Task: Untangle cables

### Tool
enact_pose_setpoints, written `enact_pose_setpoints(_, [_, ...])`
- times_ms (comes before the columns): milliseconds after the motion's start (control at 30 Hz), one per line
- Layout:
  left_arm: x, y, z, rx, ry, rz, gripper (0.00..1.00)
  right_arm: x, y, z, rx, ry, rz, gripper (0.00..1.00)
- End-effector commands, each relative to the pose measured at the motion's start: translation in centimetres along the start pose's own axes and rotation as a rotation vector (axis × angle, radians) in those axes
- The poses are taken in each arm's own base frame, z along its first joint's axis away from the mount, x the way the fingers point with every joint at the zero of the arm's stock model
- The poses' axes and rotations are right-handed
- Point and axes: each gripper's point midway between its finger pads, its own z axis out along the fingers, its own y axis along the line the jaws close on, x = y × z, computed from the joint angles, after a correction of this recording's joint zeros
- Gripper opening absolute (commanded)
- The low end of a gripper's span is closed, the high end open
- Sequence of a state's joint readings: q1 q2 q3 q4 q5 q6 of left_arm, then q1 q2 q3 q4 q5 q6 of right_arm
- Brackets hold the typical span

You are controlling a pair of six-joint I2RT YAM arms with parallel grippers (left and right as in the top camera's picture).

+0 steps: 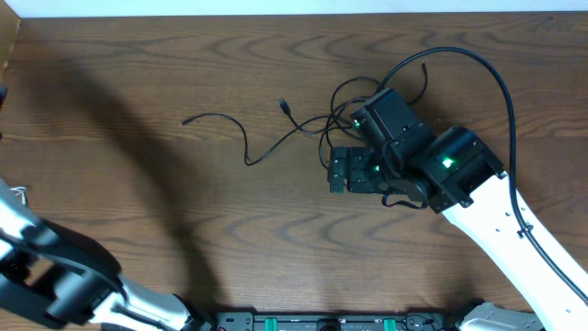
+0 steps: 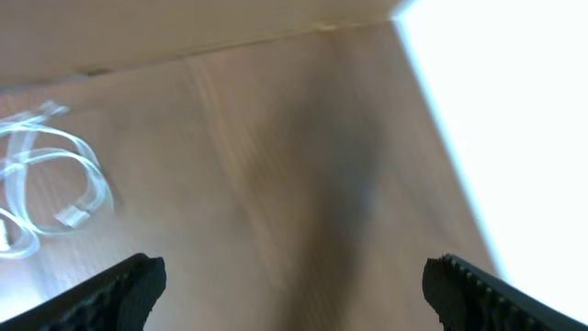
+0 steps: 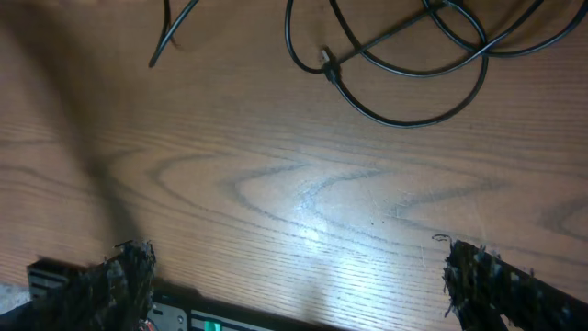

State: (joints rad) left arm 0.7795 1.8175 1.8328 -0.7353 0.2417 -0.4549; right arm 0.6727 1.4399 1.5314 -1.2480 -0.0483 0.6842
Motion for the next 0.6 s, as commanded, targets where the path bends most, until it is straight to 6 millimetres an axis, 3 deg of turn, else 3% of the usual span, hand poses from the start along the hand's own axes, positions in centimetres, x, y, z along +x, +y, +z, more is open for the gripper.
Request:
enact_pose_setpoints(0, [4.4, -5.9, -2.0, 0.229, 0.186, -0.026, 0.95, -0.2, 0.0, -0.1, 0.008, -0.012, -0.017, 0.99])
enact_pose_setpoints(67, [8.4, -9.0, -3.0, 0.343, 0.343, 0.005, 0.95, -0.2, 0.0, -0.1, 0.008, -0.012, -0.017, 0.99])
enact_pose_setpoints(100, [12.3, -11.2, -3.9, 0.414, 0.470, 0.071, 0.95, -0.2, 0.0, -0.1, 0.008, -0.012, -0.017, 0.99])
enact_pose_setpoints(200, [18.7, -12.9, -4.9, 0.411, 0.624, 0.210, 0.95, -0.2, 0.0, -0.1, 0.008, -0.012, -0.017, 0.99])
enact_pose_setpoints(367, [28.1, -13.0, -6.4, 0.300, 0.788, 0.495, 0.95, -0.1, 0.1, -0.1, 0.000, -0.007, -0.015, 0.99])
enact_pose_setpoints(567, [34.6, -11.7, -6.9, 0.121, 0.799, 0.782, 0.95, -0.1, 0.8, -0.2, -0.033, -0.002, -0.014, 0.99])
